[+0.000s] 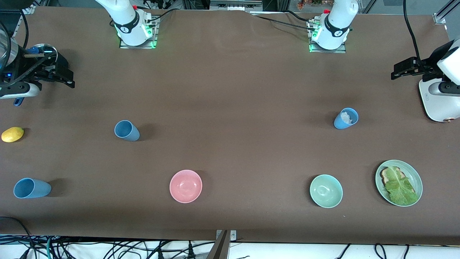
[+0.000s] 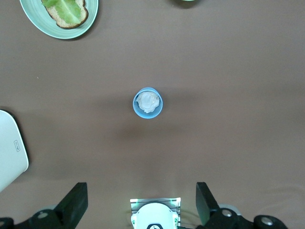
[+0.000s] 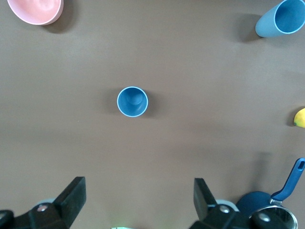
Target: Stack blue cups with both arms
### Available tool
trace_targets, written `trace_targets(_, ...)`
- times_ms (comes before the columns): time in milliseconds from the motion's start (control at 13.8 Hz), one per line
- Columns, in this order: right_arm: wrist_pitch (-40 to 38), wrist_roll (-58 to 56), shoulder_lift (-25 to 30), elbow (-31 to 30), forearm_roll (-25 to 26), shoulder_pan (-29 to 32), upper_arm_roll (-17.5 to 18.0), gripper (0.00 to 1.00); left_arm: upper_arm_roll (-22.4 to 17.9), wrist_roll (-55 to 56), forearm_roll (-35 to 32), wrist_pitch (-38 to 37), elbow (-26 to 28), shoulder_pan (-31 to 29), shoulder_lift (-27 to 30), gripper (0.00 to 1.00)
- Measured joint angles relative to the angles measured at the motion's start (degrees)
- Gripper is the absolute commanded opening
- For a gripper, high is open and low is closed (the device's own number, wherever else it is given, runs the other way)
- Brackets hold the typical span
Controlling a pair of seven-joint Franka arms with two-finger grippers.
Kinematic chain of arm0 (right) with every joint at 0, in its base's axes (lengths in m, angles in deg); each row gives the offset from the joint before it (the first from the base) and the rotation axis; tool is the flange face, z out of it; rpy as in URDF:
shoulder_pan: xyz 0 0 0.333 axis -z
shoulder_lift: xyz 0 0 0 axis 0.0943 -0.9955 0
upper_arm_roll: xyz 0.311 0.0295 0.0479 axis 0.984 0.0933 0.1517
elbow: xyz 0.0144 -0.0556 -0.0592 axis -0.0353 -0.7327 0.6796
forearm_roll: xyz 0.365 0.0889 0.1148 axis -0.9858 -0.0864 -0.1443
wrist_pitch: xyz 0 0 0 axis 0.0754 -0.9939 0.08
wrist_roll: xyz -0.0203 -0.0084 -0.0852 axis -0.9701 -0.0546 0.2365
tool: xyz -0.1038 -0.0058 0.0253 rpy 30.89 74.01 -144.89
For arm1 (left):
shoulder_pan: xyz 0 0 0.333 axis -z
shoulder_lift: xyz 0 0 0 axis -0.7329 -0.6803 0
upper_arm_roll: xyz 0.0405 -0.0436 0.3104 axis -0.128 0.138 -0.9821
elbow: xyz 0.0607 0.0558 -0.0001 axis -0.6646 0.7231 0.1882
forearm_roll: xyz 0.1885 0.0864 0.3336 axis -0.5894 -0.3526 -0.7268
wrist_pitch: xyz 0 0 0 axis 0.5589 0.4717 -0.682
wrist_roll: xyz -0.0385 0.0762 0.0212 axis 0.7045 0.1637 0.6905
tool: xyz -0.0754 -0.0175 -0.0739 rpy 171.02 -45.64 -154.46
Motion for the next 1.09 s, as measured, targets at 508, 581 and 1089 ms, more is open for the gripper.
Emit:
trace_targets(508,0.58,0.05,0.0,0.16,-1.56,-0.01,-0.03,1.0,0.09,-0.05,-0.1,0.04,-0.03,-0.04,0.0,1.0)
trace_targets(581,0.58,0.04,0.0,0.16,-1.57,0.0,-0.04,1.0,0.09,-0.05,-0.11,0.04,-0.03,-0.04,0.0,1.0)
trace_targets(1089,0.6,0.03,0.0,0.16,-1.56,0.0,-0.05,1.0,0.24,-0.06,-0.2,0.99,-0.11,-0.04,0.06,1.0)
